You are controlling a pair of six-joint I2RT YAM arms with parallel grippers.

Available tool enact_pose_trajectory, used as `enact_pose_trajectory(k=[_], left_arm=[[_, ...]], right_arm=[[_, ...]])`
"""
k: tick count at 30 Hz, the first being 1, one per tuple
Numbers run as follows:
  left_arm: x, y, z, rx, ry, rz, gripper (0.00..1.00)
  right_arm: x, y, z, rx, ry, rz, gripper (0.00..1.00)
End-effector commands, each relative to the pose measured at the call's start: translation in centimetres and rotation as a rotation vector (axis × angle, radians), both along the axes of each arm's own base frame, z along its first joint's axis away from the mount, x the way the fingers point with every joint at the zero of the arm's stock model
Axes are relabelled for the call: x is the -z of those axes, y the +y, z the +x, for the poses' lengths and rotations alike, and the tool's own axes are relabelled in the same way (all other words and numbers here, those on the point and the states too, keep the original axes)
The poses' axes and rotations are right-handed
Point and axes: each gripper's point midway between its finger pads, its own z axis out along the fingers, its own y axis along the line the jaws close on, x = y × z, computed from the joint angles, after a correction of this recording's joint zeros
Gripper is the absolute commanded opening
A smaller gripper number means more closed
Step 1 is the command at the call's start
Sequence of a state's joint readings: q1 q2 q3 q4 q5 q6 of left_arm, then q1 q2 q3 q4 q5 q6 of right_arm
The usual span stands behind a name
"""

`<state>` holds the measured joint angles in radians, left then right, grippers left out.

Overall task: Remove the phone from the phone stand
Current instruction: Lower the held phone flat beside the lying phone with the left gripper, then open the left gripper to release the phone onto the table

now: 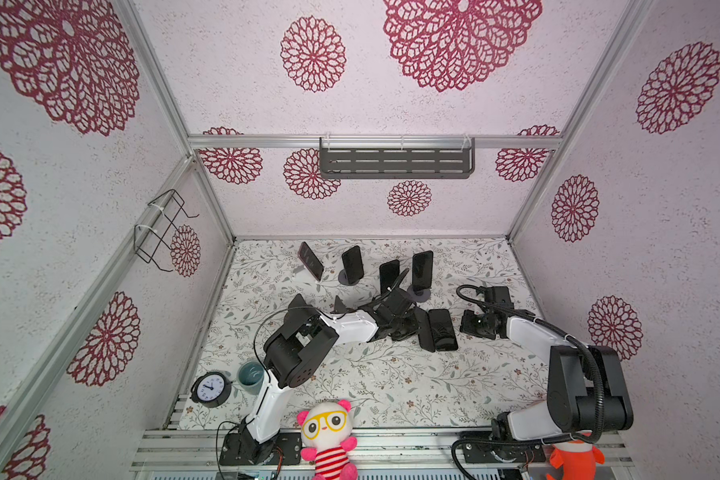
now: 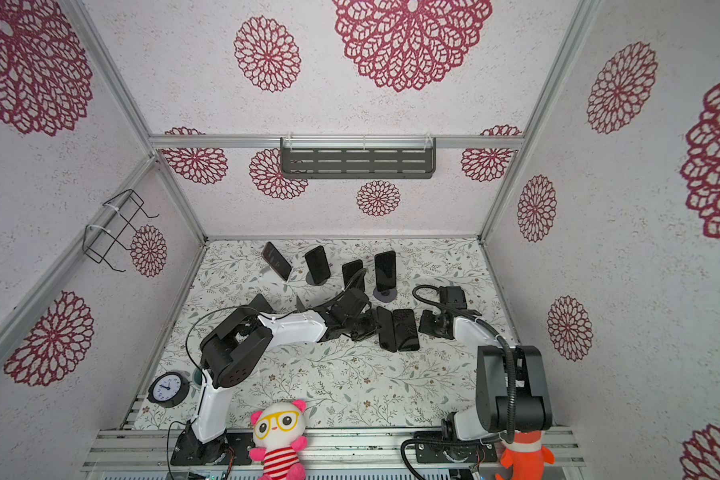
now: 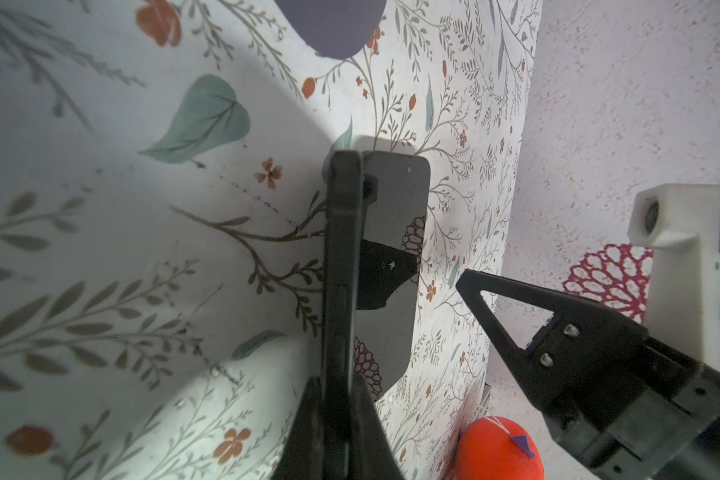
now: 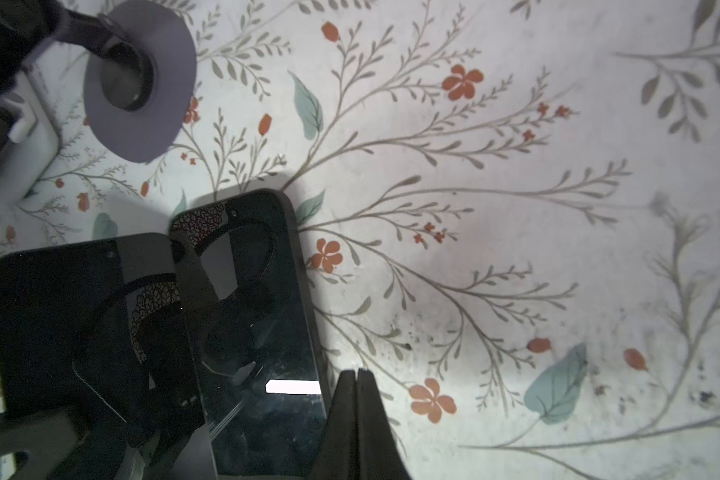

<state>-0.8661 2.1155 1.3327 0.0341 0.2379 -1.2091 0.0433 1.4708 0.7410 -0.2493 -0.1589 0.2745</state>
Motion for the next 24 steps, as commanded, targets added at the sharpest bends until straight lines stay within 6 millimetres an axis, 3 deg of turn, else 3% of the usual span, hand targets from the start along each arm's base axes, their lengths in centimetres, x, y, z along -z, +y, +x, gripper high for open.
enact_pose_trajectory(k=[1, 13, 24], left_arm=[[0.5, -0.6, -0.1, -0.001, 0.008, -0.007, 0.00], [2.1, -1.0, -0.9, -0.014, 0.074, -0.011, 0.29], [3.0, -0.6, -1.1, -0.018, 0.081, 0.007, 0.53]], right_arm=[[0.6, -0.7, 0.0, 0.034, 0.002, -0.034, 0.02], [1.8, -0.7, -0.4, 0.039, 0.023, -0.031, 0.04], [1.6, -0.7, -0.6, 0.055, 0.023, -0.023, 0.05]])
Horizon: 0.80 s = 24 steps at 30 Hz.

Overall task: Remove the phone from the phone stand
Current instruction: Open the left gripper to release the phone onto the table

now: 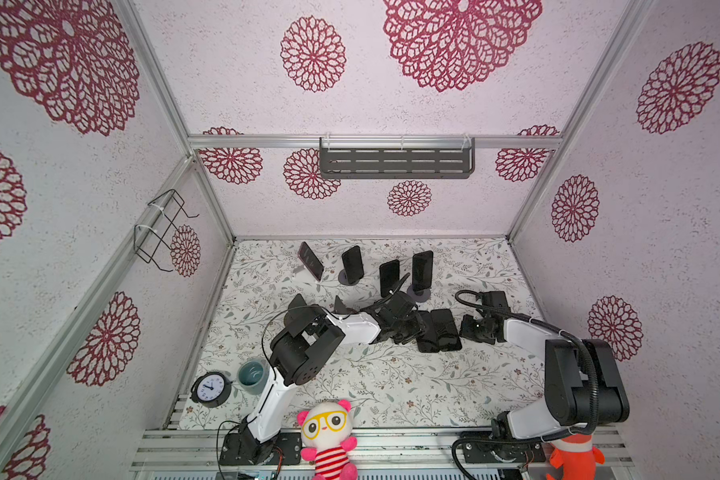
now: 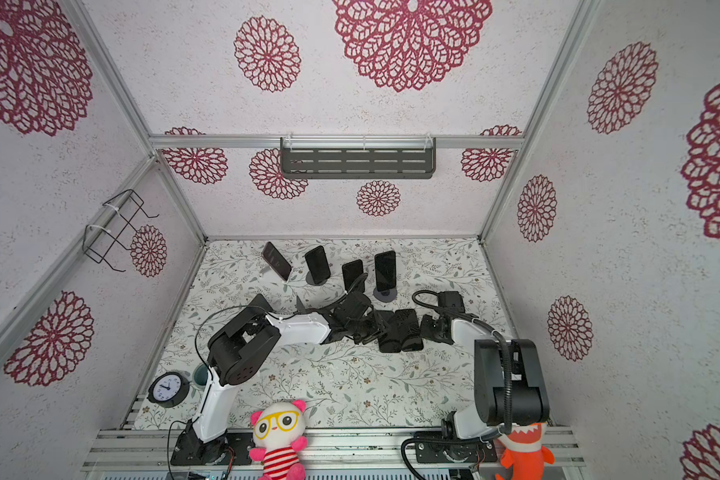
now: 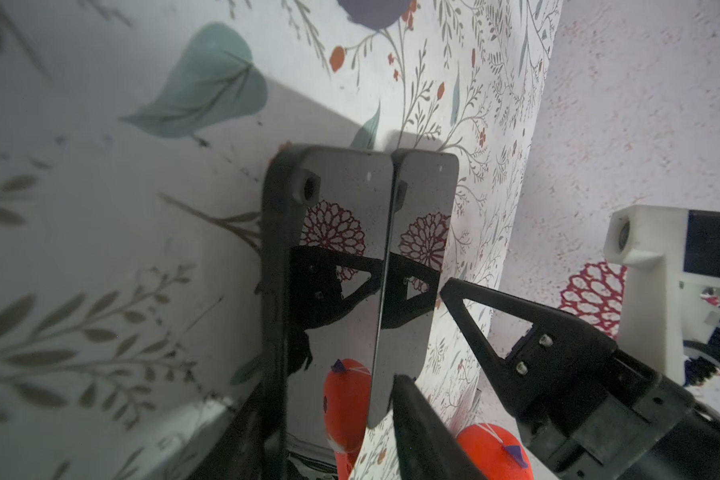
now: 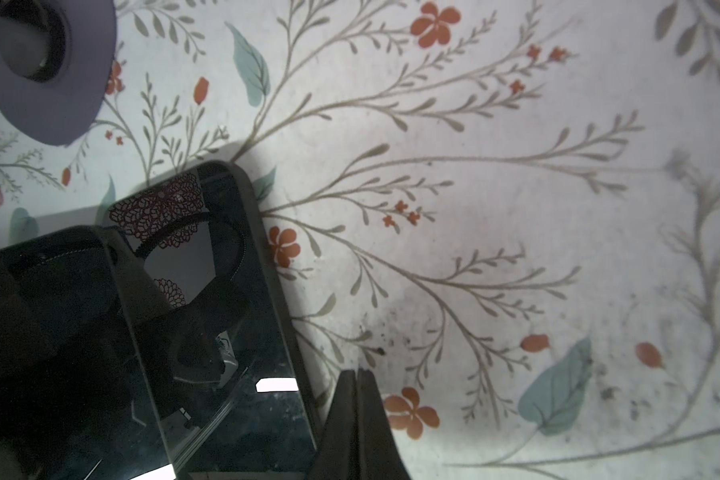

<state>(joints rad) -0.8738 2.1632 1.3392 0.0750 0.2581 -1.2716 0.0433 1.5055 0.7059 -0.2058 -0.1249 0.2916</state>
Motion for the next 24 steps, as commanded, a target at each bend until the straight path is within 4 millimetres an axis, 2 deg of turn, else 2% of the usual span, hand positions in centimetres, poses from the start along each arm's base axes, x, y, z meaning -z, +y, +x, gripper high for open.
enact_pose_trajectory(k=[1, 8, 16, 21, 24], left_arm=[[1.6, 0.1, -0.7, 0.005, 0.027, 0.033, 0.55], [2.0, -0.4, -0.5, 0.040, 0.004, 0.055, 0.71], [2.2, -0.3, -0.5, 0.046, -0.003, 0.070, 0.83], [1.3, -0.2, -0.6, 0.063, -0.038, 0.070, 0.96], [0.2, -0.2, -0.9, 0.066, -0.070, 0.070, 0.99]], right_arm=[[-0.3, -0.1, -0.2, 0.025, -0.006, 0.005, 0.05], [-1.0, -0.3, -0.9, 0.069, -0.035, 0.017, 0.06], [-1.2, -0.4, -1.4, 0.111, -0.065, 0.035, 0.10], [-2.4, -0.9, -1.0, 0.123, -0.100, 0.011, 0.13], [-3.8, -1.3, -0.7, 0.118, -0.128, -0.013, 0.18]])
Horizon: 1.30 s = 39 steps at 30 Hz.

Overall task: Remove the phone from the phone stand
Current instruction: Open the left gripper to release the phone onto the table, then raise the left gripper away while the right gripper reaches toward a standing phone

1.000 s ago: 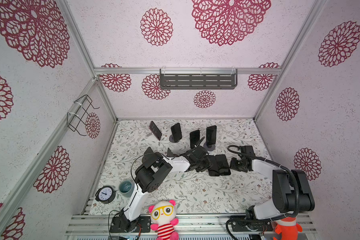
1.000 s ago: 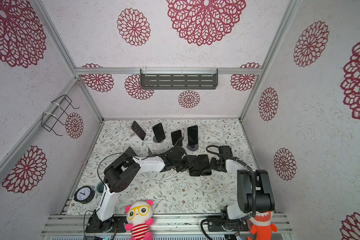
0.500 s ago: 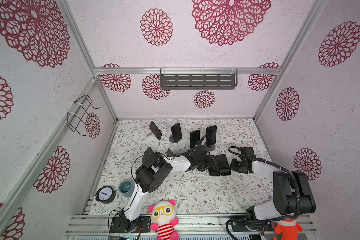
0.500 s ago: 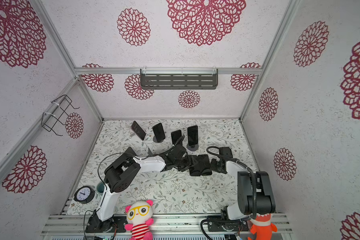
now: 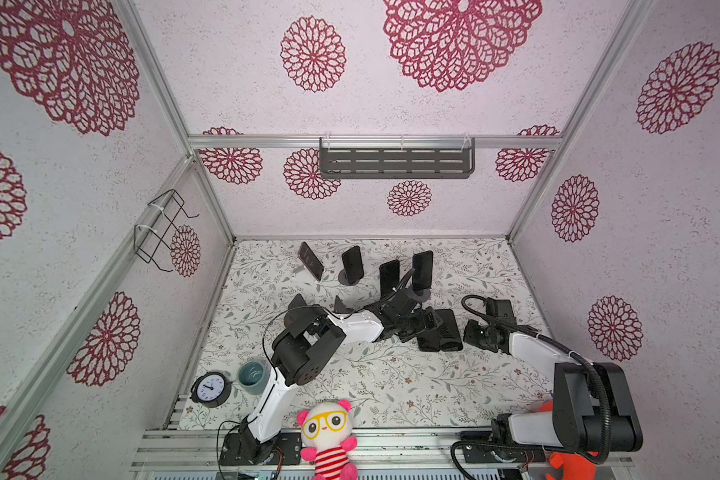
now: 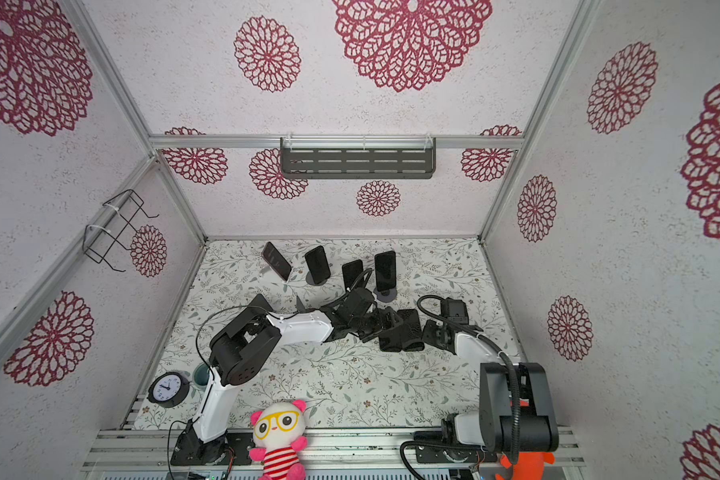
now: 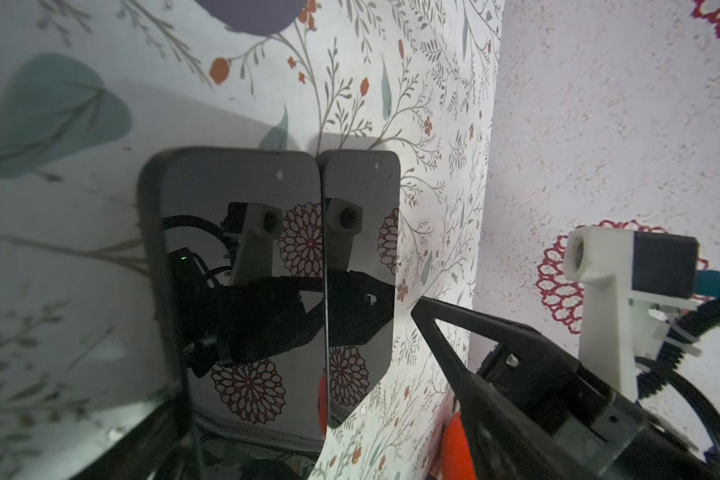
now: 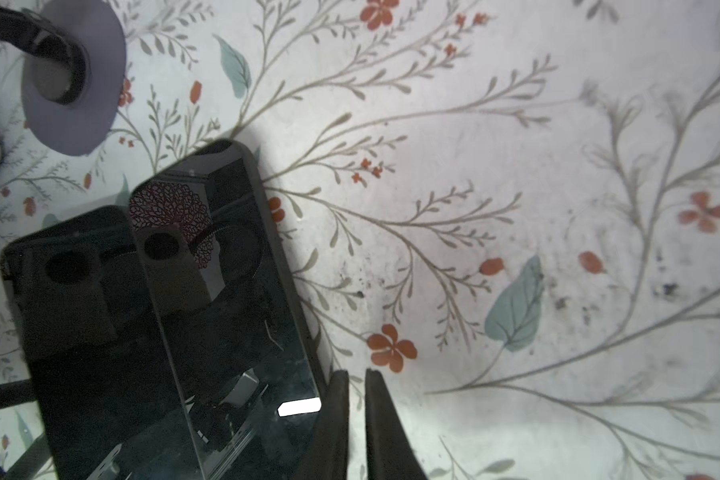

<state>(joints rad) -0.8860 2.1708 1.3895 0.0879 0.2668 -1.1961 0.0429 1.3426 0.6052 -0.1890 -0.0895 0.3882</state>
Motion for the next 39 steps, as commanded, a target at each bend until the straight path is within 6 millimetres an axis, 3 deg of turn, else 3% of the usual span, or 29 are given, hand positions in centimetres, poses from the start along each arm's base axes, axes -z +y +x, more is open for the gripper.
enact_pose_trajectory(k=[1, 15, 19, 21, 24, 30, 34, 39], left_arm=[[1.6, 1.5, -1.4, -0.002, 0.000, 0.101, 0.99], [-2.4, 2.2, -1.1, 0.008, -0.126, 0.102, 0.98], [-4.6, 3.0, -0.8, -0.012, -0.196, 0.118, 0.98], [-7.3, 3.7, -0.6, -0.028, -0.255, 0.110, 0.98], [-9.4, 4.7, -0.5, -0.052, -0.313, 0.114, 1.00], [-12.9, 7.2, -0.9, -0.086, -0.423, 0.111, 0.96], [-15.0, 8.9, -1.1, -0.105, -0.500, 0.107, 0.95], [-16.7, 11.6, -1.4, -0.132, -0.560, 0.111, 0.94]], right_arm=[[-2.8, -0.9, 1.1, 0.019, -0.070, -0.043, 0.20], [-11.1, -0.6, 1.2, -0.102, -0.223, -0.097, 0.48], [-13.8, 0.5, 1.3, -0.145, -0.286, -0.103, 0.58], [-15.1, 1.3, 1.5, -0.168, -0.320, -0.109, 0.63], [-16.7, 3.0, 2.3, -0.205, -0.379, -0.122, 0.70], [-18.1, 6.5, 4.9, -0.286, -0.471, -0.109, 0.83], [-18.0, 8.9, 7.0, -0.386, -0.492, -0.156, 0.98], [-17.6, 10.1, 10.2, -0.421, -0.509, -0.179, 0.99]])
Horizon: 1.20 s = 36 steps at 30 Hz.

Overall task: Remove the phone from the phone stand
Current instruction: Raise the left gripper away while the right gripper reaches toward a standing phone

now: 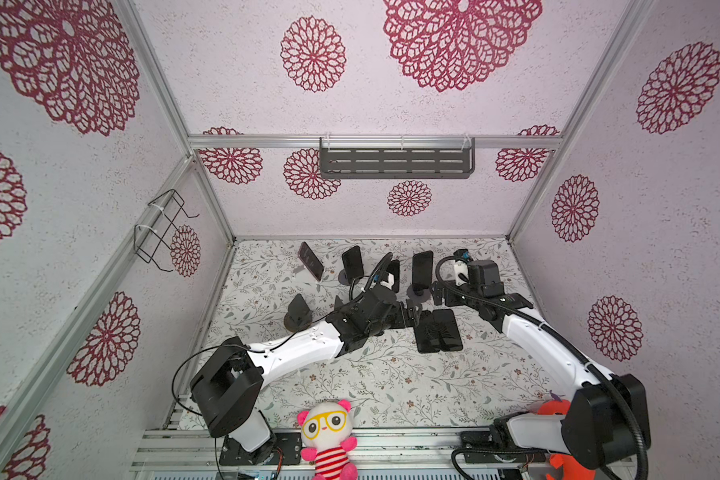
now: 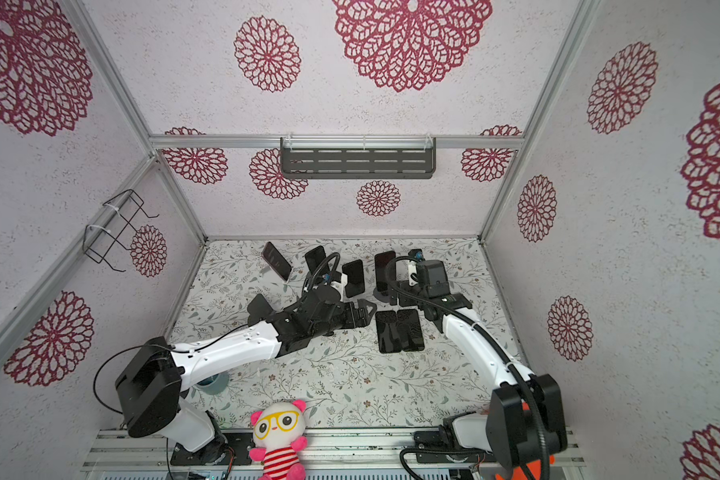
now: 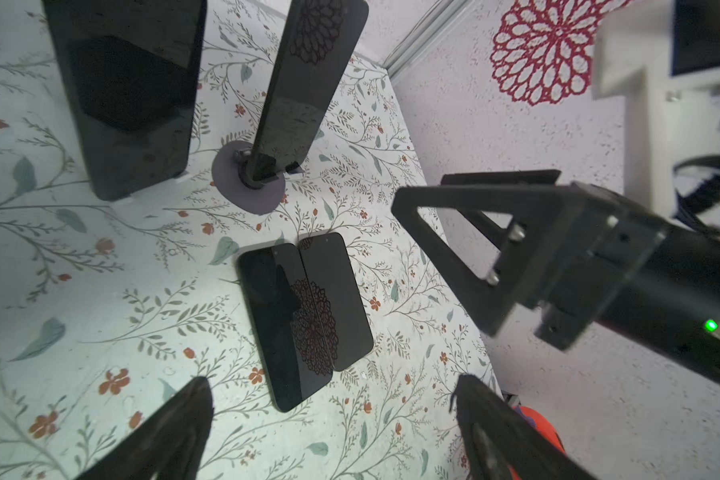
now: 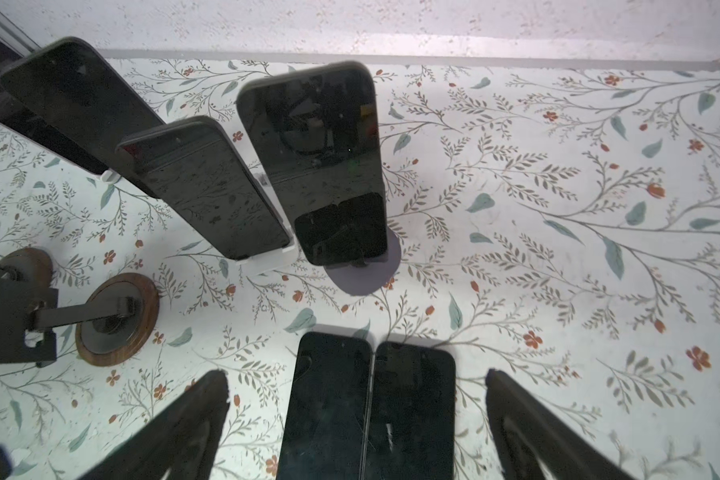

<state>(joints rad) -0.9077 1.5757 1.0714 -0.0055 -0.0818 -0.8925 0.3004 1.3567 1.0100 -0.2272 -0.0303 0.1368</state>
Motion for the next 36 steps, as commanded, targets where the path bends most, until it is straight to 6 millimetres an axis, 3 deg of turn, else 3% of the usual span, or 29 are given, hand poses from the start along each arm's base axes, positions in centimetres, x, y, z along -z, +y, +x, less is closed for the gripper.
enact_pose_trajectory(k=[1, 5, 9, 21, 36], left_arm=[[-2.5, 2.2, 0.5, -0.043, -0.090, -0.012, 0.94], [-2.8, 4.7, 0.6, -0.091, -0.095, 0.005, 0.94], [-2.8, 6.1, 0.4, -0.110, -0.102, 0.044, 0.96], [-2.6, 7.3, 0.3, -0.137, -0.103, 0.050, 0.97], [-1.9, 8.6, 0.0, -0.169, -0.100, 0.065, 0.97]], right_arm=[[-2.5, 0.7, 2.9, -0.022, -0.125, -0.014, 0.99], [-2.4, 1.9, 4.7, -0.032, -0.153, -0.010, 0.99], [-2.4, 3.4, 6.2, -0.052, -0.174, 0.001, 0.99], [-0.7, 4.4, 10.3, -0.019, -0.195, -0.006, 0.99], [0.0, 4.5, 11.2, -0.006, -0.160, -0.017, 0.78]])
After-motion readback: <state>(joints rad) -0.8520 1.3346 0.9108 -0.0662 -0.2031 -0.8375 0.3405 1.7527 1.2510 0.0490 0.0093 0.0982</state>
